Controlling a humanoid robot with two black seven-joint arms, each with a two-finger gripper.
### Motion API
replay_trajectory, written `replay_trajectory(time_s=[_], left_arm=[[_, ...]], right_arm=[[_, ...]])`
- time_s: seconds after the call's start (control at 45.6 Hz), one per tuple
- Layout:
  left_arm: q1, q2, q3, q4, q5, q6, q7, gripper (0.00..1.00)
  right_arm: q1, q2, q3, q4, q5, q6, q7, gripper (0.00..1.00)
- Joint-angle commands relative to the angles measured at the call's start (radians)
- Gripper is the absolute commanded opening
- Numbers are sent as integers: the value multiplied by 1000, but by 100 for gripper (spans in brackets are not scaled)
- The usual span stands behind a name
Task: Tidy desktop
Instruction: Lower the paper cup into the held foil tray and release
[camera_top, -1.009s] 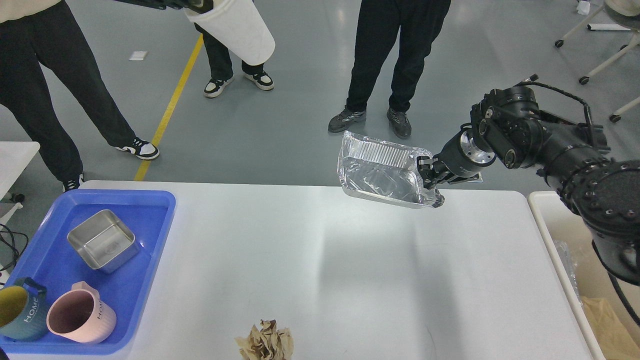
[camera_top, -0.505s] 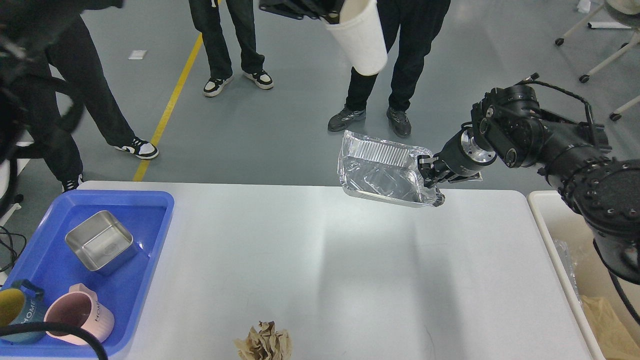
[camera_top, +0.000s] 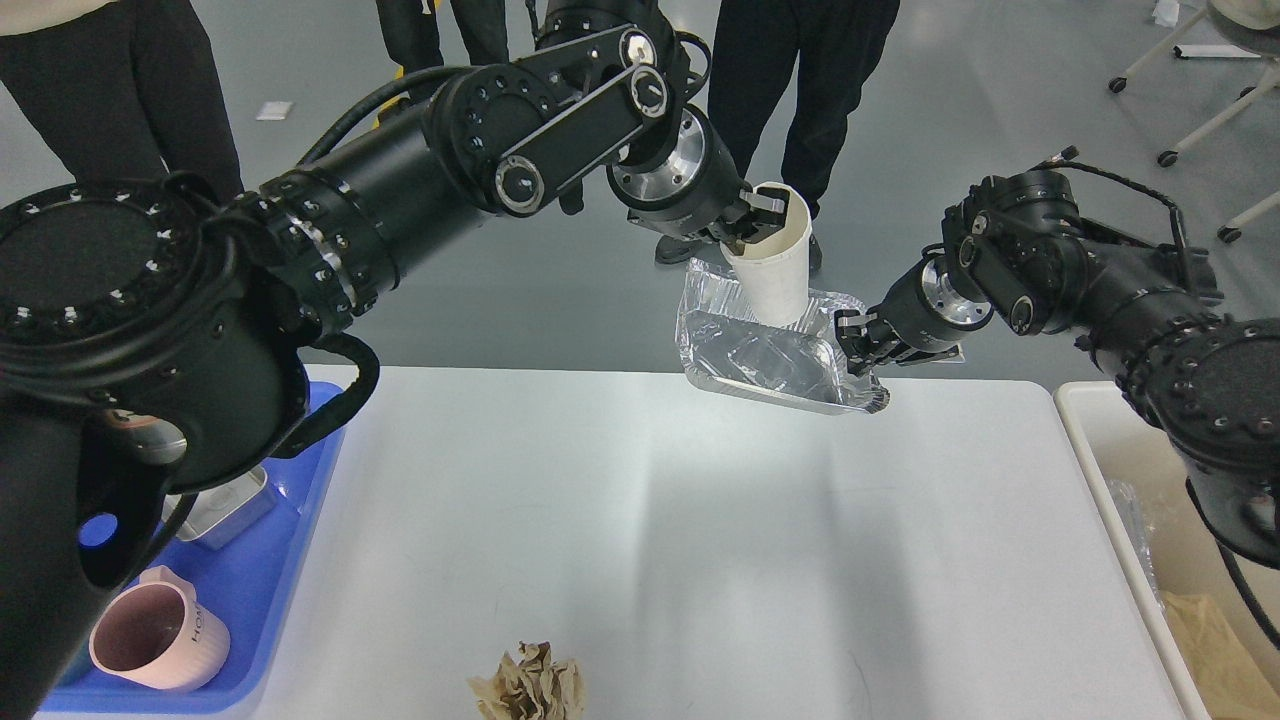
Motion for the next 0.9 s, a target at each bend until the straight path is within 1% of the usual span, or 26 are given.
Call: replay_trajectory(time_s=[0.0, 0.175, 0.219, 0.285, 0.307, 0.329, 0.351, 0.373, 0.417, 0.483, 0.57, 0.592, 0.768, 0.877], left_arm=[[31, -5, 31, 1, 8, 46, -14, 0], [56, -8, 35, 1, 10, 88, -16, 0], [62, -8, 41, 1, 10, 99, -16, 5], [68, -8, 47, 1, 10, 114, -17, 18], [69, -8, 47, 1, 10, 118, -19, 24], [71, -8, 47, 1, 8, 123, -22, 33], [71, -8, 47, 1, 8, 128, -24, 48], [71, -8, 46, 1, 7, 132, -25, 56], [71, -10, 46, 1, 1, 145, -25, 64], [71, -10, 44, 1, -5, 160, -27, 83], [69, -10, 37, 1, -10, 165, -37, 94], [68, -10, 37, 1, -15, 165, -37, 96], [48, -10, 26, 1, -61, 163, -37, 96], [-27, -5, 21, 1, -123, 140, -36, 97]], right_arm=[[-1, 0, 0, 0, 1, 0, 0, 0], [-1, 0, 0, 0, 1, 0, 0, 0], [1, 0, 0, 0, 1, 0, 0, 0], [1, 2, 0, 0, 1, 0, 0, 0], [1, 2, 0, 0, 1, 0, 0, 0], [1, 2, 0, 0, 1, 0, 0, 0], [1, 3, 0, 0, 1, 0, 0, 0], [1, 3, 0, 0, 1, 0, 0, 0], [1, 3, 0, 0, 1, 0, 0, 0], [2, 3, 0, 0, 1, 0, 0, 0], [2, 3, 0, 0, 1, 0, 0, 0], [2, 3, 0, 0, 1, 0, 0, 0], [5, 3, 0, 0, 1, 0, 0, 0], [7, 3, 0, 0, 1, 0, -1, 0]])
